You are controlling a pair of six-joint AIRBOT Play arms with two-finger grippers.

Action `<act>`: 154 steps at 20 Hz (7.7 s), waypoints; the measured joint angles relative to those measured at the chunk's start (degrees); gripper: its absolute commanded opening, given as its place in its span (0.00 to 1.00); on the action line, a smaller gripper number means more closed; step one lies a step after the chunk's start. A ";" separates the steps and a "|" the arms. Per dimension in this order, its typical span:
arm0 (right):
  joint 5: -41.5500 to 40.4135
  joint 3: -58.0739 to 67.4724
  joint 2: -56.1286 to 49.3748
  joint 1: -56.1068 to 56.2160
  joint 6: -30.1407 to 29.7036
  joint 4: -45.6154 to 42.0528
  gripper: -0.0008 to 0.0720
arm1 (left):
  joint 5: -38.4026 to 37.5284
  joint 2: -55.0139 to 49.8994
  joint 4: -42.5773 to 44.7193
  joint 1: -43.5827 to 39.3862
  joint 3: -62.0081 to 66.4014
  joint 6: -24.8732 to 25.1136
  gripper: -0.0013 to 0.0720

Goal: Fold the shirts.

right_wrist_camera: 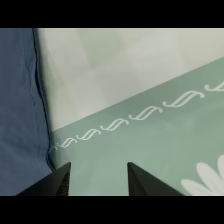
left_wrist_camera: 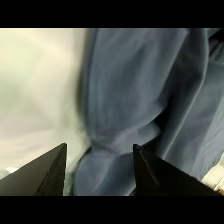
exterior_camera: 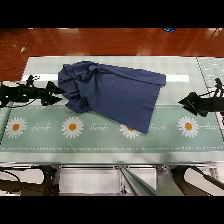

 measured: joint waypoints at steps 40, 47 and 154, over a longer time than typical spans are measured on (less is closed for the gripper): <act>-2.21 4.90 -8.02 33.38 2.58 8.37 0.05 | -6.95 -2.78 -3.28 -2.21 13.77 3.06 0.05; 5.49 33.53 -1.20 24.76 2.64 6.58 0.05 | -12.92 11.47 -3.45 2.47 28.72 4.42 0.05; 9.75 -10.58 15.67 1.57 0.70 -13.31 0.57 | -10.95 38.21 25.31 4.42 -25.07 1.31 0.71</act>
